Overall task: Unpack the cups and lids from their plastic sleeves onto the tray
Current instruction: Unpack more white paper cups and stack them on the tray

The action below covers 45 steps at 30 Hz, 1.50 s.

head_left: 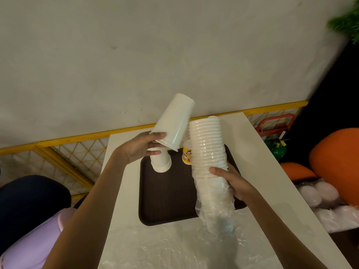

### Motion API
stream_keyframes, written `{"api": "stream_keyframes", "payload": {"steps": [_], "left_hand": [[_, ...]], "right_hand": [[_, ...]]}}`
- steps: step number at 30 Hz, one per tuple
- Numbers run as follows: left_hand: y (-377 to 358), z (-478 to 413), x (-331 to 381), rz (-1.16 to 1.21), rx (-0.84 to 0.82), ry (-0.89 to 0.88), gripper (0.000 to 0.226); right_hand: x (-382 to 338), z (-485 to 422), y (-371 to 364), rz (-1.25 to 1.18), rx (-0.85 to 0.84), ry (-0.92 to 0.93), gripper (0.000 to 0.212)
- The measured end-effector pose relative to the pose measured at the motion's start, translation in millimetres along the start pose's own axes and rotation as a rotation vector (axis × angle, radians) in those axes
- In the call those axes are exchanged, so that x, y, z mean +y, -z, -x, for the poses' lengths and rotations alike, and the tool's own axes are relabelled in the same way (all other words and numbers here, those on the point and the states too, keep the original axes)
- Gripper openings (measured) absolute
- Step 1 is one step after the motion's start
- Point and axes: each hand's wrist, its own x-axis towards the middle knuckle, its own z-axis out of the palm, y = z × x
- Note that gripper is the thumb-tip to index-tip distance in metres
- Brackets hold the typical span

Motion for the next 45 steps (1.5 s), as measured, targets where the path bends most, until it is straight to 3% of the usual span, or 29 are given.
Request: {"api": "stream_keyframes", "payload": {"steps": [4, 9, 14, 18, 22, 30, 36, 39, 43, 45], "left_hand": [[-1, -9, -9, -0.080, -0.057, -0.001, 0.102], [1, -26, -15, -0.133, -0.034, 0.016, 0.093], [18, -51, -24, -0.022, 0.310, -0.148, 0.102], [33, -76, -40, -0.094, 0.595, -0.196, 0.110], [32, -96, -62, -0.224, 0.719, -0.143, 0.099], [17, -111, -112, -0.262, 0.690, -0.069, 0.098], [9, -105, -133, -0.119, 0.624, 0.043, 0.110], [3, -94, -126, -0.093, 0.696, -0.042, 0.099], [-4, -75, -92, -0.097, 0.889, -0.335, 0.076], [-8, -69, -67, -0.133, 0.857, -0.456, 0.061]], "right_hand": [[2, -11, -2, -0.020, -0.006, -0.019, 0.046], [3, -29, -7, -0.030, -0.038, -0.034, 0.054], [9, -48, -7, -0.024, -0.049, -0.032, 0.100], [15, -59, -11, -0.016, -0.056, -0.048, 0.112], [19, -67, -14, 0.021, -0.067, -0.063, 0.107], [31, -70, -7, 0.050, -0.027, -0.101, 0.110], [35, -69, -8, 0.058, -0.022, -0.114, 0.108], [34, -68, -12, 0.056, -0.032, -0.114, 0.107], [34, -66, -19, 0.055, -0.055, -0.113, 0.105], [33, -63, -22, 0.061, -0.070, -0.114, 0.104]]}}
